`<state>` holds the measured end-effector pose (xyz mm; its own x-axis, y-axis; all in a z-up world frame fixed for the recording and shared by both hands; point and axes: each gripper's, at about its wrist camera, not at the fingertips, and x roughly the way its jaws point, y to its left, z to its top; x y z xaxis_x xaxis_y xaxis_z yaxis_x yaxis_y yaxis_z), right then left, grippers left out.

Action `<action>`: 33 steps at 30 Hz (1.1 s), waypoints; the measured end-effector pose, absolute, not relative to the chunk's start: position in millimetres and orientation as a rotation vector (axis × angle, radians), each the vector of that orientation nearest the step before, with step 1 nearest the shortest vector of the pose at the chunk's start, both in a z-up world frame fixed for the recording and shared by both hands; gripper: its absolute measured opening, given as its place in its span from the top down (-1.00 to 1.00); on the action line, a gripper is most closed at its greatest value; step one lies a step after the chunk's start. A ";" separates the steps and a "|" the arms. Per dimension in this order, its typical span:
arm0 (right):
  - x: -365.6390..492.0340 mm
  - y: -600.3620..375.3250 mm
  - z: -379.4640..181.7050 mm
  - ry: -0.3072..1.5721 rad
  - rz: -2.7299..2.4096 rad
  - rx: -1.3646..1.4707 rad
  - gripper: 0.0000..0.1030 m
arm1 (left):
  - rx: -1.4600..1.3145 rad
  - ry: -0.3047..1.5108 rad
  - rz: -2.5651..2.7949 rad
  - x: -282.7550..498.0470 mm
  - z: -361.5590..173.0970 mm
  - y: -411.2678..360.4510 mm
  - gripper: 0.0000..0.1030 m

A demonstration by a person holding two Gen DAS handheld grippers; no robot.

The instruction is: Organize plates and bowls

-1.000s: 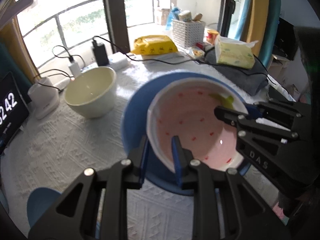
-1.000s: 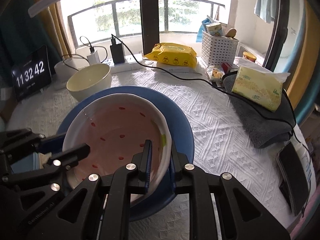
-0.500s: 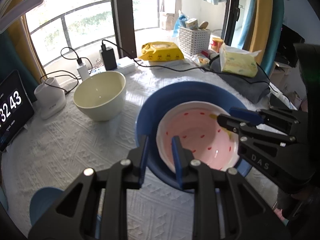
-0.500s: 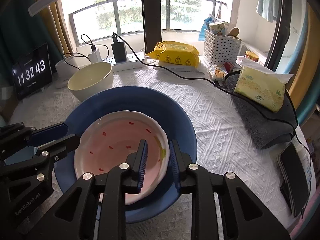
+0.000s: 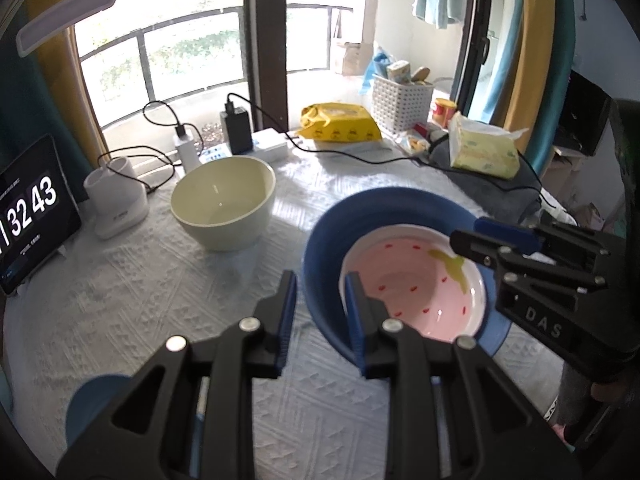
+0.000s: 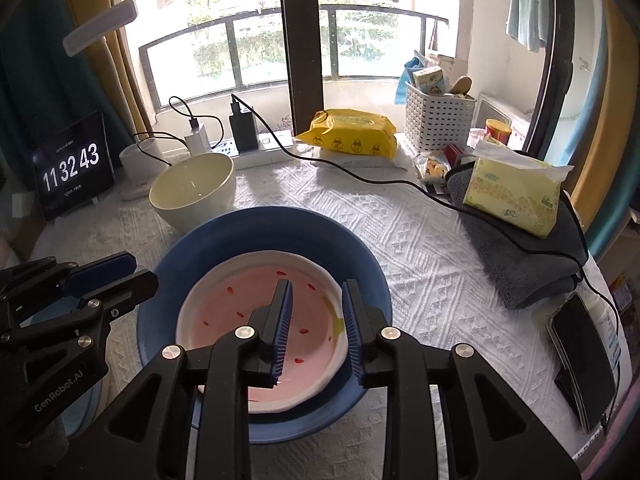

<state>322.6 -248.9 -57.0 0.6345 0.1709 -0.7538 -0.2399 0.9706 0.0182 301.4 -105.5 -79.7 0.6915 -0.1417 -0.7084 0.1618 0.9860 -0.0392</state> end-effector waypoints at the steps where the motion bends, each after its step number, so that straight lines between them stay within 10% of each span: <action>1: 322.2 -247.6 -56.3 0.851 0.237 -0.087 0.47 | 0.023 0.788 -0.165 301.1 -79.3 -103.6 0.48; 33: 319.4 -184.8 -33.7 0.808 0.325 -0.134 0.46 | -0.057 0.717 -0.090 297.7 -59.9 -37.1 0.10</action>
